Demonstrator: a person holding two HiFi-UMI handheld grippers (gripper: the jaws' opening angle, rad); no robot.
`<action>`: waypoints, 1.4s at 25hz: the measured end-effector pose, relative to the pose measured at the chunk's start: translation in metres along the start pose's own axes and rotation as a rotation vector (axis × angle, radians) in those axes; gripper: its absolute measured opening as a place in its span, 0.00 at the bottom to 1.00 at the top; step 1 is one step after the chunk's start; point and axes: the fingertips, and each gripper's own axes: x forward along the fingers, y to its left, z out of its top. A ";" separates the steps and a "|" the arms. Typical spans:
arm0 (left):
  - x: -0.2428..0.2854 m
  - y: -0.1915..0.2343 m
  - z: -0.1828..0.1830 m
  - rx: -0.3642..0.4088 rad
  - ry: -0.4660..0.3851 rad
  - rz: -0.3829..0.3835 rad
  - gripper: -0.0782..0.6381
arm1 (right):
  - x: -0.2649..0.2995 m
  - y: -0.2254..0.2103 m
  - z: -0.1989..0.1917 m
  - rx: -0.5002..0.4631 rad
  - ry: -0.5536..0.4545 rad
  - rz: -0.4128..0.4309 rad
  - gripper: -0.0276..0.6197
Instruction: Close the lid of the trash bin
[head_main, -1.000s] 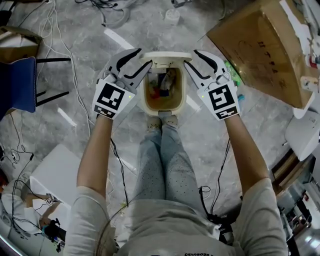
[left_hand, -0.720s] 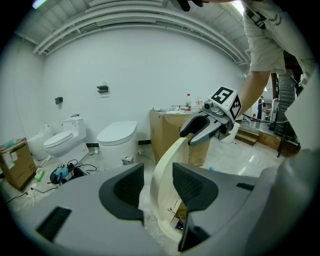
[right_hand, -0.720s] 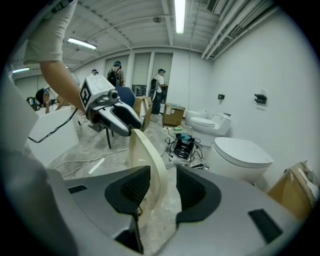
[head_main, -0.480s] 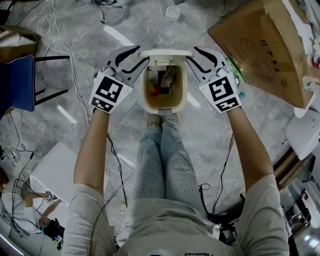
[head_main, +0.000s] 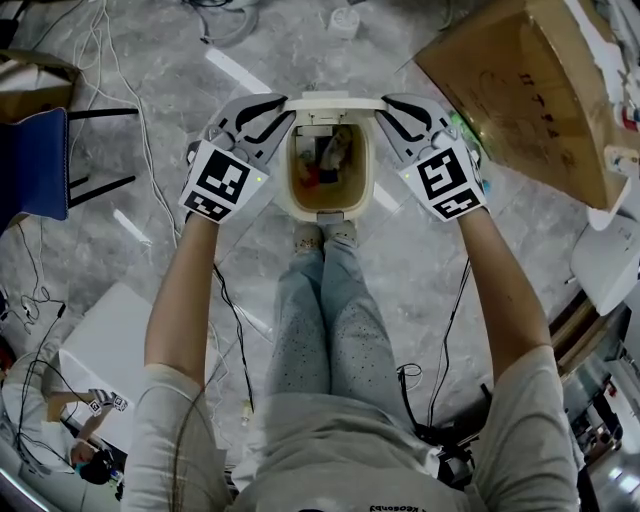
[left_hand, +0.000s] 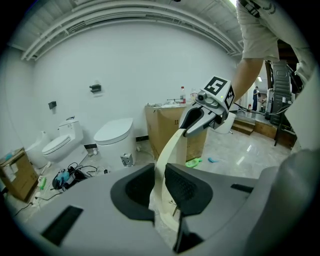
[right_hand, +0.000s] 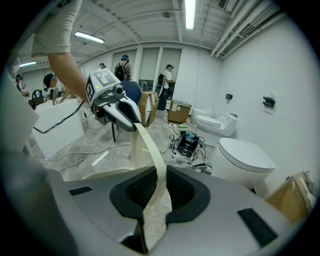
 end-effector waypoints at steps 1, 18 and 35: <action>-0.001 -0.003 0.000 0.002 -0.002 -0.001 0.21 | -0.002 0.002 -0.001 0.005 -0.003 -0.002 0.16; -0.033 -0.082 -0.038 0.048 0.033 -0.058 0.25 | -0.032 0.083 -0.033 -0.161 0.054 0.010 0.18; -0.040 -0.139 -0.079 0.177 0.126 -0.076 0.27 | -0.040 0.140 -0.073 -0.301 0.106 0.001 0.20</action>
